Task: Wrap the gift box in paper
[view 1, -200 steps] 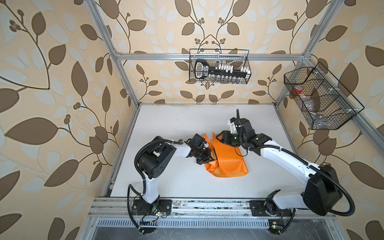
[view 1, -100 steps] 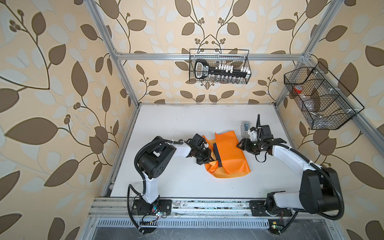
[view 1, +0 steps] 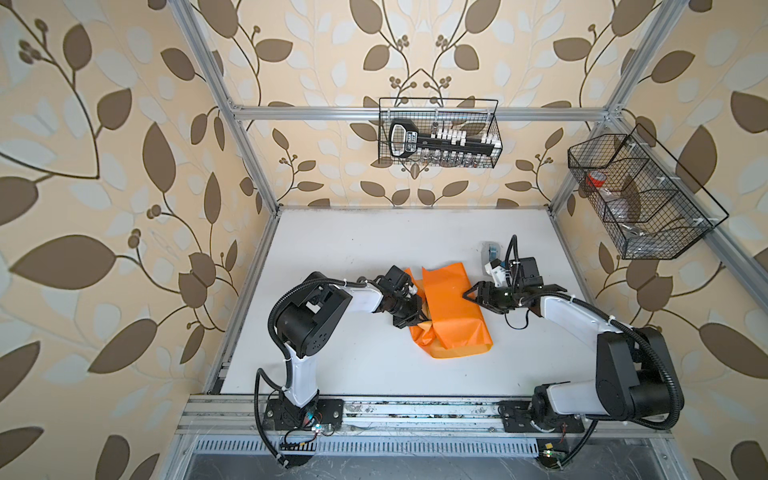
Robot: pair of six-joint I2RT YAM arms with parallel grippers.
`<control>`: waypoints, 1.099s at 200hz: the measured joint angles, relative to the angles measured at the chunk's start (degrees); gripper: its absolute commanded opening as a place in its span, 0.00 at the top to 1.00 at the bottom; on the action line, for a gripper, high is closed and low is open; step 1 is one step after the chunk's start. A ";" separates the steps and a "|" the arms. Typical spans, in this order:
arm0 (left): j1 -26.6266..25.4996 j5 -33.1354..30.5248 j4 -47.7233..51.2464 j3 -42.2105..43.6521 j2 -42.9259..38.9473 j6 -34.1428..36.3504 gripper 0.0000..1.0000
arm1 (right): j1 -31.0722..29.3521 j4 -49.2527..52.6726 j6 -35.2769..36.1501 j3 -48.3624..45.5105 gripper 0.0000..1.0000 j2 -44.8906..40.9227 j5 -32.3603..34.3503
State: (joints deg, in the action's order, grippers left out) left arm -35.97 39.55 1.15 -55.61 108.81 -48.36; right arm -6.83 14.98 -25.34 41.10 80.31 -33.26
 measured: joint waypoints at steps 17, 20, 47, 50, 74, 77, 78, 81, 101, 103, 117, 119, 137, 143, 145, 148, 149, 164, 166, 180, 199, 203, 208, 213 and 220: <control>0.00 -0.81 1.22 -0.04 -0.42 0.33 1.00 | -1.44 0.20 -0.09 0.07 0.31 0.00 0.31; 0.02 -0.94 1.53 -0.04 -0.57 0.35 1.00 | -1.77 0.33 -0.07 0.11 0.31 0.00 0.48; 0.02 -2.64 5.49 -0.04 -4.72 1.31 1.00 | -4.85 1.55 -0.02 0.90 0.35 0.00 2.91; 0.02 -2.73 5.97 -0.04 -5.35 1.44 1.00 | -5.05 1.64 0.04 1.01 0.35 0.00 3.13; 0.02 -4.20 9.55 -0.04 -11.13 2.40 1.00 | -6.93 2.36 0.00 2.08 0.35 0.26 5.57; 0.02 -4.26 9.97 -0.04 -11.93 2.51 1.00 | -7.08 2.36 -0.02 2.21 0.35 0.39 5.90; 0.02 -4.28 10.05 -0.04 -12.11 2.56 1.00 | -7.15 2.36 -0.02 2.25 0.35 0.46 6.03; 0.02 -4.48 10.43 -0.04 -12.85 2.75 1.00 | -7.28 2.38 -0.02 2.36 0.35 0.59 6.29; 0.00 -5.46 12.52 0.07 -16.65 3.34 1.00 | -8.17 2.38 -0.13 2.91 0.34 2.12 7.65; 0.00 -5.55 12.72 0.13 -16.98 3.39 1.00 | -8.24 2.36 -0.13 2.93 0.34 2.27 7.78; 0.02 -5.79 14.01 0.70 -19.08 3.56 1.00 | -9.14 2.25 -0.17 3.23 0.33 3.15 8.17; 0.02 -5.81 14.16 0.79 -19.30 3.58 1.00 | -9.35 2.21 -0.20 3.32 0.33 3.23 8.26; 0.02 -6.36 15.91 2.14 -21.49 3.85 1.00 | -10.91 2.03 -0.24 3.98 0.34 3.61 9.25; 0.02 -6.58 16.35 2.54 -22.01 3.91 1.00 | -11.32 1.86 -0.33 4.07 0.33 3.78 9.35; 0.02 -6.62 16.63 2.67 -22.27 3.93 1.00 | -11.39 1.84 -0.35 4.09 0.33 3.82 9.38; 0.02 -6.67 16.85 2.84 -22.51 3.96 1.00 | -11.56 1.79 -0.37 4.13 0.33 3.91 9.44; 0.02 -6.71 16.96 2.93 -22.60 3.98 1.00 | -11.58 1.75 -0.39 4.13 0.34 3.93 9.49; 0.02 -6.78 17.64 3.80 -23.69 4.33 1.00 | -11.96 1.31 -0.59 4.13 0.33 4.15 9.53; 0.00 -6.78 17.64 3.93 -23.89 4.33 1.00 | -12.00 1.27 -0.59 4.13 0.33 4.17 9.55; 0.02 -6.82 17.88 5.16 -25.42 4.57 1.00 | -12.07 1.20 -0.59 4.13 0.33 4.20 9.57; 0.00 -6.82 18.23 6.84 -28.61 4.70 1.00 | -12.20 1.07 -0.59 4.13 0.32 4.20 9.75; 0.00 -6.82 18.23 7.08 -29.20 4.70 1.00 | -12.24 1.03 -0.59 4.13 0.32 4.20 9.92; 0.00 -6.82 18.32 7.26 -29.90 4.70 1.00 | -12.33 0.98 -0.59 4.13 0.32 4.20 9.99; 0.00 -6.80 18.36 7.37 -30.56 4.70 1.00 | -12.44 0.94 -0.61 4.13 0.32 4.20 10.19; 0.02 -6.78 18.34 7.39 -31.32 4.70 1.00 | -12.61 0.81 -0.61 4.13 0.32 4.20 10.36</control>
State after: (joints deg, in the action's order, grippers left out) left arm -35.94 32.77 19.49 -48.23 77.49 -43.66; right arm -19.44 15.79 -25.96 45.23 84.51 -22.90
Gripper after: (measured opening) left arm 0.047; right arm 0.679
